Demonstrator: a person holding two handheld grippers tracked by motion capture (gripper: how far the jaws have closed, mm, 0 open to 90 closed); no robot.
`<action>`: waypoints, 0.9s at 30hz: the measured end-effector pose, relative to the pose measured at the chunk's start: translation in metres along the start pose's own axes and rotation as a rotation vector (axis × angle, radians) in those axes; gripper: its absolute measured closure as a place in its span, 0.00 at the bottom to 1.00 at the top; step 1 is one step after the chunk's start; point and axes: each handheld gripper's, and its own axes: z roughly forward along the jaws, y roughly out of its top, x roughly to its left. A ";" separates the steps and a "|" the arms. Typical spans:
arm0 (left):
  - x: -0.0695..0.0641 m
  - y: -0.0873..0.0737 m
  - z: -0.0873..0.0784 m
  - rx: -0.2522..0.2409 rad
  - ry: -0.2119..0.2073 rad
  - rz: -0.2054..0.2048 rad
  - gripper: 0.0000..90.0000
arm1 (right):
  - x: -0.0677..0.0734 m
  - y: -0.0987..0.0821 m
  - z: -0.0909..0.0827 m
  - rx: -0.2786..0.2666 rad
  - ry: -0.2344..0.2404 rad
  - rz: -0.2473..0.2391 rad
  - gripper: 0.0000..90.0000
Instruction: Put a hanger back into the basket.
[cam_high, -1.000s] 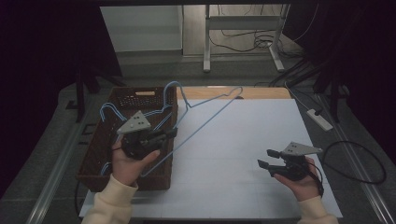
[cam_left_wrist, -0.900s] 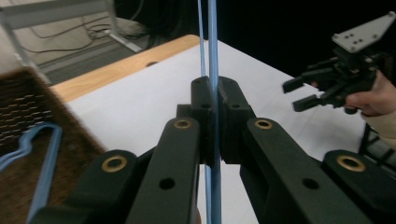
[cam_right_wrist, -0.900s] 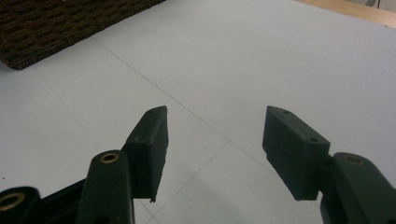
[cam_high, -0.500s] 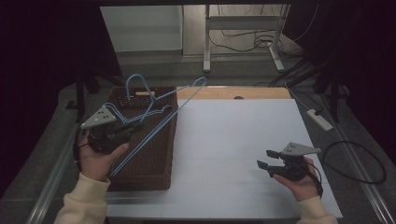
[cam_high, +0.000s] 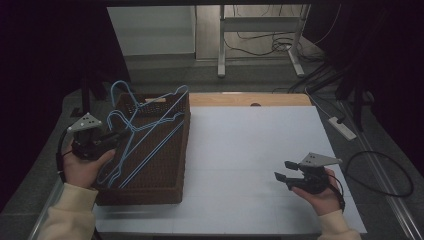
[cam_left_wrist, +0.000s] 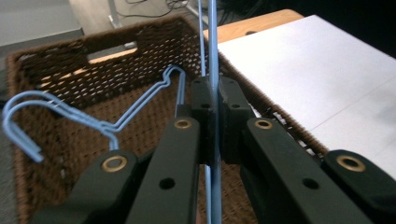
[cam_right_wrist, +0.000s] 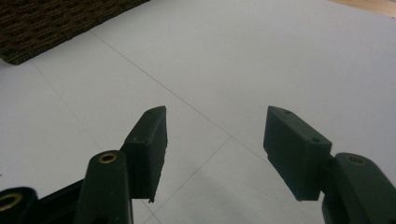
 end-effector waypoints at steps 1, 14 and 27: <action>0.000 0.000 0.000 0.000 0.000 0.000 0.96 | 0.000 0.000 0.000 0.002 0.000 0.001 0.45; 0.013 -0.011 0.022 0.091 0.008 -0.014 0.96 | 0.000 0.000 0.001 0.008 -0.002 -0.001 0.45; 0.017 -0.020 0.044 0.165 -0.004 -0.017 0.96 | 0.000 -0.001 0.001 0.006 -0.003 0.002 0.45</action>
